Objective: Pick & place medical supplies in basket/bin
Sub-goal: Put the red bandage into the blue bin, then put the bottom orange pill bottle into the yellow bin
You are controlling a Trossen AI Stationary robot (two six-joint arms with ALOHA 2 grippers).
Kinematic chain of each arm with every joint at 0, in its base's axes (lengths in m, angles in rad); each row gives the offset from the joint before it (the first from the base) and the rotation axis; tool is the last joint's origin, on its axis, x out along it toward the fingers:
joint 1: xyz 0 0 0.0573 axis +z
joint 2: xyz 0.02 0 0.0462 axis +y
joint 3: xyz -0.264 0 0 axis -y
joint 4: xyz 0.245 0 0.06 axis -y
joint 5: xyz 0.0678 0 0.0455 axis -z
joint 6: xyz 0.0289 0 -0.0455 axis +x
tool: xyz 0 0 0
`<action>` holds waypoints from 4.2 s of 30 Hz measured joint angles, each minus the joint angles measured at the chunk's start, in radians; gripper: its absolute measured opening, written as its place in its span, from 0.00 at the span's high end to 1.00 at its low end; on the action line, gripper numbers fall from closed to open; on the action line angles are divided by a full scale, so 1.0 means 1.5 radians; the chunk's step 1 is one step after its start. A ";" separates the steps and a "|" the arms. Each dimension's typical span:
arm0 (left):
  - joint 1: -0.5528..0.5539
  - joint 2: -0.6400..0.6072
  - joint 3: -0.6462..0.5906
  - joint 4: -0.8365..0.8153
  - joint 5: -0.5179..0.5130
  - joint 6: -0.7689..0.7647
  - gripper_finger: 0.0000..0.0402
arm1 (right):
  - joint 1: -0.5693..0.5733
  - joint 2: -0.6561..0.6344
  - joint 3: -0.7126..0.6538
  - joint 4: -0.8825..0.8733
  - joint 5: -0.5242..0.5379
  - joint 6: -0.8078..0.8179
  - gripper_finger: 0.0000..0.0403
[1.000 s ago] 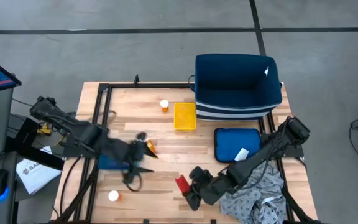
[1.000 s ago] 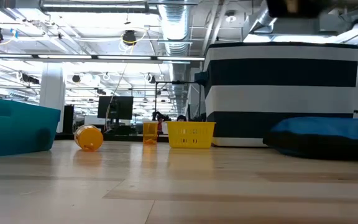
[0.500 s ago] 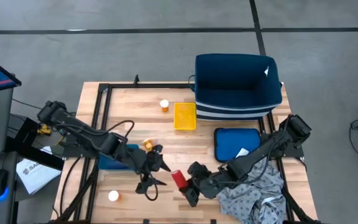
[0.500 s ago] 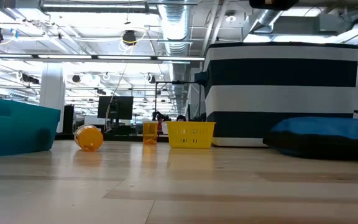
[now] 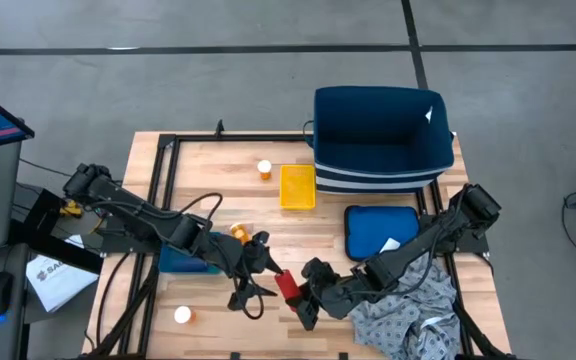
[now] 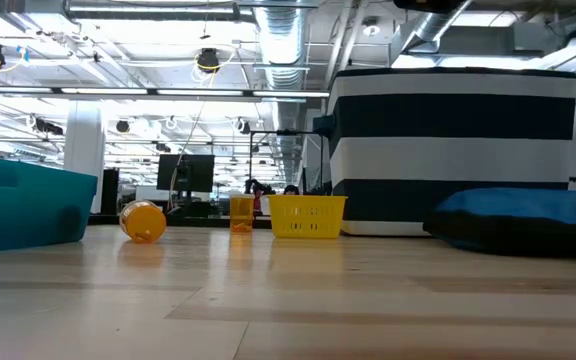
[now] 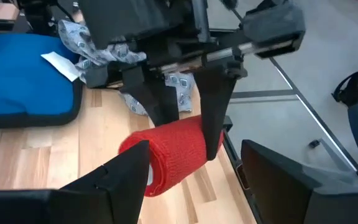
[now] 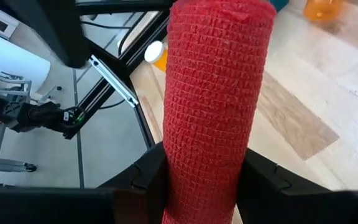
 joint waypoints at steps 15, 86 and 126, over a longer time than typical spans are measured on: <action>-0.004 0.028 0.000 0.005 0.025 -0.020 0.46 | 0.002 0.000 0.001 0.022 0.014 -0.012 0.64; -0.033 -0.245 -0.225 -0.846 0.001 -0.495 0.53 | 0.083 0.000 0.001 -0.181 0.004 0.181 0.47; -0.034 -0.252 -0.238 -0.797 0.001 -0.523 0.45 | 0.084 0.000 0.001 -0.182 0.039 0.181 0.47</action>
